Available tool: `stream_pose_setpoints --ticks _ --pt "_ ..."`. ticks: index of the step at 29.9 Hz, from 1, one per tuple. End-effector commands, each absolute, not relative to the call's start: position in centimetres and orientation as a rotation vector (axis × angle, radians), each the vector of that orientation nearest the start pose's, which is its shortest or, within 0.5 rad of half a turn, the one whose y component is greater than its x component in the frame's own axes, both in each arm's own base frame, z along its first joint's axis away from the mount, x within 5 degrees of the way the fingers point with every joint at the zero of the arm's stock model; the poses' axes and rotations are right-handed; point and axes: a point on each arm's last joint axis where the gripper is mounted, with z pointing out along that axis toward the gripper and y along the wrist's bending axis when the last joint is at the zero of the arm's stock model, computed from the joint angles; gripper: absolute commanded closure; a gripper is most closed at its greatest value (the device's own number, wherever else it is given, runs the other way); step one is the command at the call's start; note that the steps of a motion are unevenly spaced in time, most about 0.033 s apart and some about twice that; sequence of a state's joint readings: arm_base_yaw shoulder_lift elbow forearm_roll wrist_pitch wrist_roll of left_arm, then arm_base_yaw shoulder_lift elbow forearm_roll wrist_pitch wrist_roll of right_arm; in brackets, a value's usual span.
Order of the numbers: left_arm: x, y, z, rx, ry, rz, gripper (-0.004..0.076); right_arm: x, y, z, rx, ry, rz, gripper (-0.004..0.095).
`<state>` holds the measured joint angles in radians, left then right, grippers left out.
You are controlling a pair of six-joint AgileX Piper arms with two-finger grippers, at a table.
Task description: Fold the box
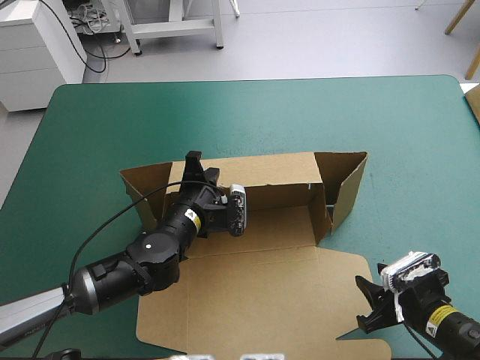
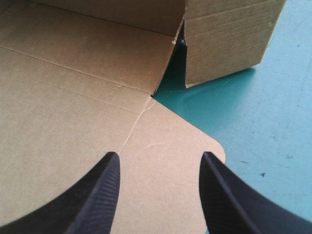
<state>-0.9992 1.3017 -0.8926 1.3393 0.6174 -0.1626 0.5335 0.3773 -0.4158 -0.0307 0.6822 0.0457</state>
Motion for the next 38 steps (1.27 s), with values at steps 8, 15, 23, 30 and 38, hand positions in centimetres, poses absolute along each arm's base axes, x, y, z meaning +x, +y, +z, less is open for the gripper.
stream_pose_setpoints --ticks 8,15,23,30,38 --pt "19.2 -20.0 32.8 1.504 1.257 0.675 0.0731 6.9 3.9 29.2 -0.485 1.937 0.340 0.0424" --pt "19.1 -20.0 32.6 1.497 1.295 0.644 0.0731 6.7 3.2 34.9 -0.469 1.862 0.282 0.0424" --pt "19.1 -20.0 32.5 1.495 1.310 0.635 0.0731 10.2 4.3 41.4 -0.466 1.932 0.154 0.0424" --pt "19.1 -20.0 32.5 1.494 1.314 0.635 0.0731 15.9 6.9 46.0 -0.475 1.976 0.056 0.0425" --pt "19.1 -19.9 32.5 1.493 1.316 0.635 0.0731 23.8 9.7 48.5 -0.457 2.058 -0.024 0.0425"
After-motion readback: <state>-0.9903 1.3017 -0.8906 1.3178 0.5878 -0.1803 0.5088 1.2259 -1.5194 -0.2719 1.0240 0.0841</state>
